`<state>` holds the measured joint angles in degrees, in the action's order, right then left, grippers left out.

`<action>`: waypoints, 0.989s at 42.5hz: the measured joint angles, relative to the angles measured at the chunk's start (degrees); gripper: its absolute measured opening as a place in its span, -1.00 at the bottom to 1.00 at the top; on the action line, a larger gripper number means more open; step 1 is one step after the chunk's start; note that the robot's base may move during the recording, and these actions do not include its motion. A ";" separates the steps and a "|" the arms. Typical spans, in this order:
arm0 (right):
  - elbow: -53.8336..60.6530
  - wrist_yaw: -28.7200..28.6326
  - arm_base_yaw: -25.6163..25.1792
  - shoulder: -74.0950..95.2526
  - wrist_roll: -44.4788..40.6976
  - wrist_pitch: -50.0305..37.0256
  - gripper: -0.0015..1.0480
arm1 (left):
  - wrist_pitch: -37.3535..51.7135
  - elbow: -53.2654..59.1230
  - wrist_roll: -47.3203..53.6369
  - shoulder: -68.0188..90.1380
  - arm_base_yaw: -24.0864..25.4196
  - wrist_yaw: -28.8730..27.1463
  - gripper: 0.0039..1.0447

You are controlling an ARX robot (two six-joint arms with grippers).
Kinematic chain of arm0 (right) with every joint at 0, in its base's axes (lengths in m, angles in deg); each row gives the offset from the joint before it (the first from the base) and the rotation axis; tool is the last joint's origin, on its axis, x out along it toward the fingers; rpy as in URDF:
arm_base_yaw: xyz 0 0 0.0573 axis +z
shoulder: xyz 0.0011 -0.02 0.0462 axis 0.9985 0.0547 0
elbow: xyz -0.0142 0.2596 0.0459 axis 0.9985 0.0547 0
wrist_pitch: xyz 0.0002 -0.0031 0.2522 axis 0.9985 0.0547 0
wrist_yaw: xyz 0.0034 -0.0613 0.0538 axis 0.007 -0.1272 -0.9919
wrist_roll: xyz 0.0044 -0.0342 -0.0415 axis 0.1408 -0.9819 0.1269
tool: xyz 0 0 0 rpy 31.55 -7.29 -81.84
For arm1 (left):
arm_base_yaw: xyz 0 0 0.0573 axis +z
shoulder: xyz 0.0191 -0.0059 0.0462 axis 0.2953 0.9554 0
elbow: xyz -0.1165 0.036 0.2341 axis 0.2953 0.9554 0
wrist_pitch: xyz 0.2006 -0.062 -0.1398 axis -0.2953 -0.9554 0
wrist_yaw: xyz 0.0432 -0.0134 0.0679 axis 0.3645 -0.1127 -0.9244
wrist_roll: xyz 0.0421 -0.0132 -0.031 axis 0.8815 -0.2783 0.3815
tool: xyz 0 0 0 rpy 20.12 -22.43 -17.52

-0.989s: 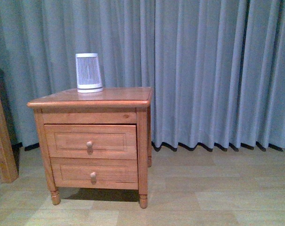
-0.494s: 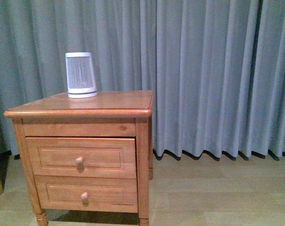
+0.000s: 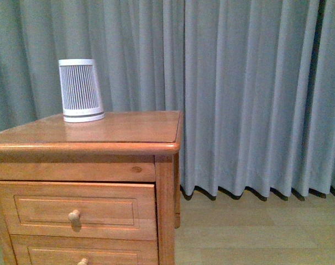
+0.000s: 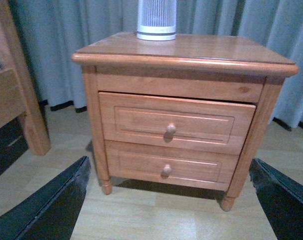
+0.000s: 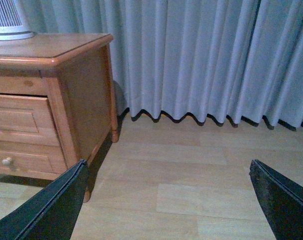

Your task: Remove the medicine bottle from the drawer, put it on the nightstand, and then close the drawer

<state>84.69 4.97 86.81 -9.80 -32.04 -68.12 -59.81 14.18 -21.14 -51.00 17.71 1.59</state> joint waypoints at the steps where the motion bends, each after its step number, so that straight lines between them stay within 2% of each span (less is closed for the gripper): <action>1: 0.00 0.00 0.00 0.00 0.02 0.00 0.87 | -2.67 -0.70 -1.27 0.52 0.63 2.60 0.88; 3: 0.00 0.00 0.00 0.00 0.02 0.00 0.87 | -7.96 -2.08 -3.50 4.20 2.36 8.48 0.88; 4: 0.00 -0.02 0.00 0.00 0.02 0.00 0.87 | -7.87 -2.08 -3.80 5.75 2.73 9.46 0.88; 8: 0.00 -0.02 0.00 0.00 0.00 0.00 0.87 | -1.90 -2.08 -4.52 12.61 4.42 12.39 0.88; 14: 0.00 0.00 0.00 0.00 0.02 0.00 0.87 | 21.84 -4.96 -2.84 35.52 5.05 13.33 0.88; 17: 0.00 0.00 0.00 0.00 0.00 0.00 0.87 | 35.17 -10.01 -1.46 51.10 4.28 13.33 0.88; 20: 0.00 0.00 0.00 0.00 0.00 0.00 0.87 | 42.05 -15.91 -0.98 63.78 3.41 13.49 0.88; 32: 0.00 0.00 0.00 0.00 0.00 0.00 0.87 | 44.00 -35.30 2.12 95.51 0.66 10.38 0.88; 42: 0.00 0.00 0.00 0.00 0.02 0.00 0.87 | 40.57 -46.69 2.84 106.62 -1.29 8.63 0.88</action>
<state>84.69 4.97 86.81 -9.80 -32.02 -68.12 -19.24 -32.51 -18.29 55.62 16.42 10.22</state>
